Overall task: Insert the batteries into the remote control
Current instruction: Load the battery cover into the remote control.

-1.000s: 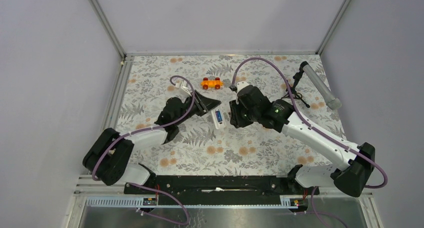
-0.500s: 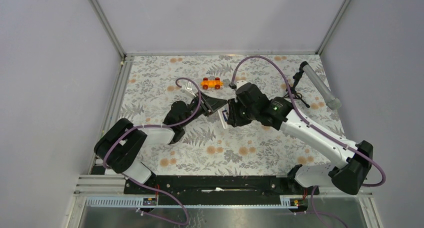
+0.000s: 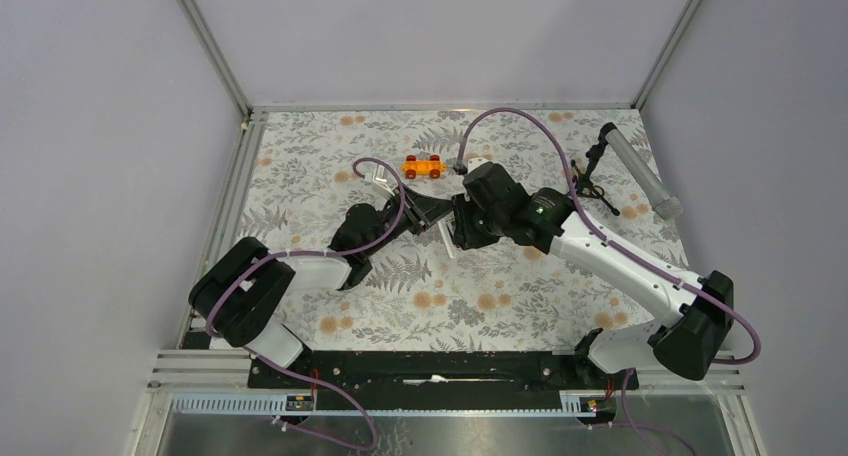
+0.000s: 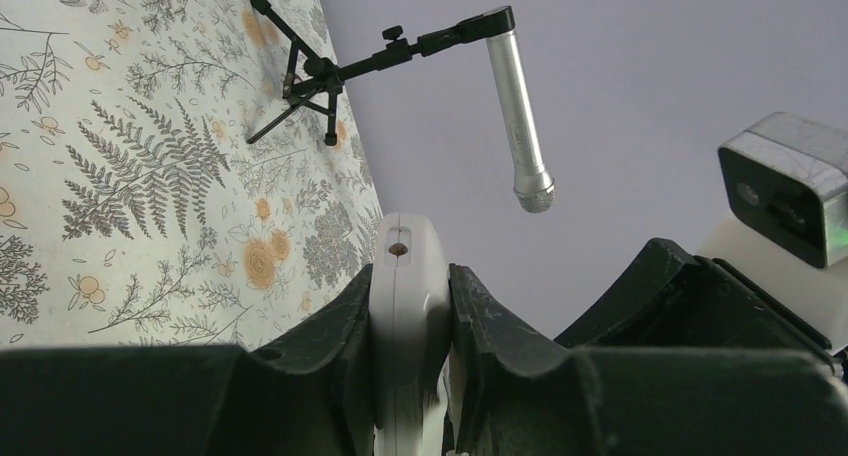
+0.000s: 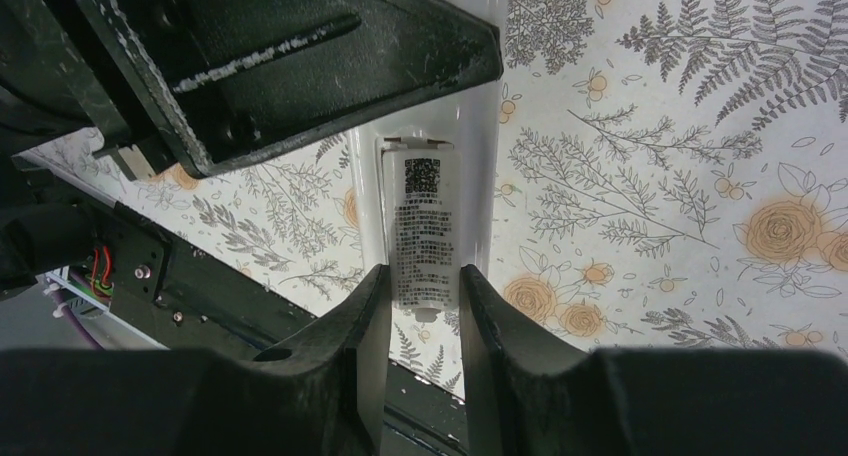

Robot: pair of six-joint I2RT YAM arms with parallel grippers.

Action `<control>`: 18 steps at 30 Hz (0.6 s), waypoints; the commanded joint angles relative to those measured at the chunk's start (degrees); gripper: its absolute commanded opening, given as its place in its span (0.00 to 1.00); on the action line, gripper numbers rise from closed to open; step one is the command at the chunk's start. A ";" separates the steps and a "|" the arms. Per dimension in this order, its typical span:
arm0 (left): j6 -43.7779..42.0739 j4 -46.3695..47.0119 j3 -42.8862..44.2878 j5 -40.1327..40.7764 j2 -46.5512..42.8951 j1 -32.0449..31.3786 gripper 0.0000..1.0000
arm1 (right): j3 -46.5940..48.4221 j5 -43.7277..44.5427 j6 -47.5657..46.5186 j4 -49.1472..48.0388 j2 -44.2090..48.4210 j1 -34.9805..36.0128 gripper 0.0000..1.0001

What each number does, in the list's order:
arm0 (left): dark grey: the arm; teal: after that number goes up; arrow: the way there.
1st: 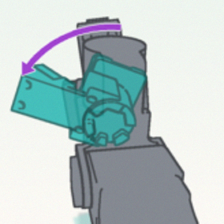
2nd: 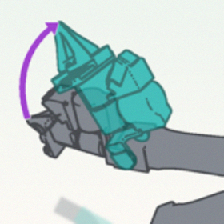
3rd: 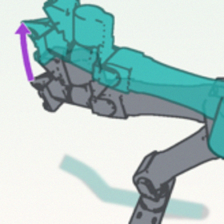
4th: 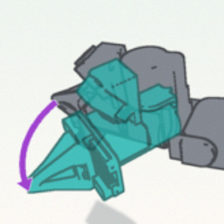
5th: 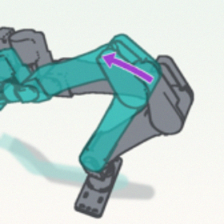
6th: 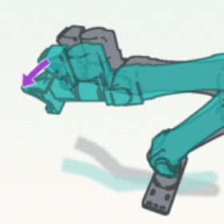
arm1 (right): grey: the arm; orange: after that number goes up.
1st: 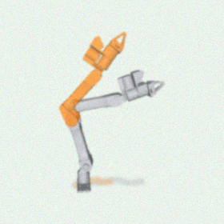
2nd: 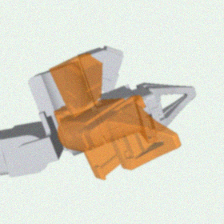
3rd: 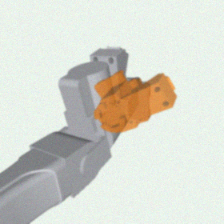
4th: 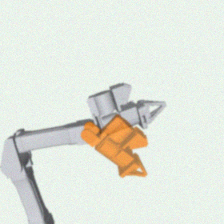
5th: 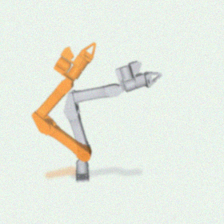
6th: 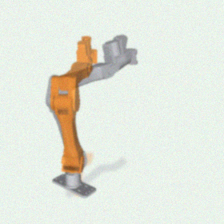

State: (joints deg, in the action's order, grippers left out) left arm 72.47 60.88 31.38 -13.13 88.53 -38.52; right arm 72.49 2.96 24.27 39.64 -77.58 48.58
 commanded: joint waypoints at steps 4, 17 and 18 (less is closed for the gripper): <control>-0.74 2.49 0.74 2.03 -1.47 -0.63 0.00 | 2.59 2.49 -0.60 0.53 -1.61 -0.23 0.26; 1.24 1.34 1.21 1.63 -2.02 -0.71 0.00 | 2.65 1.03 -1.33 0.01 -3.68 -0.26 0.30; 1.64 1.05 1.23 1.55 -2.10 -0.75 0.00 | 2.70 1.12 -1.33 -0.06 -3.82 -0.24 0.30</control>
State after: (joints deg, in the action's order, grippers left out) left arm 72.34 58.08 31.38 -11.92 88.51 -38.79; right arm 73.12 3.55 23.79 39.66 -80.29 48.58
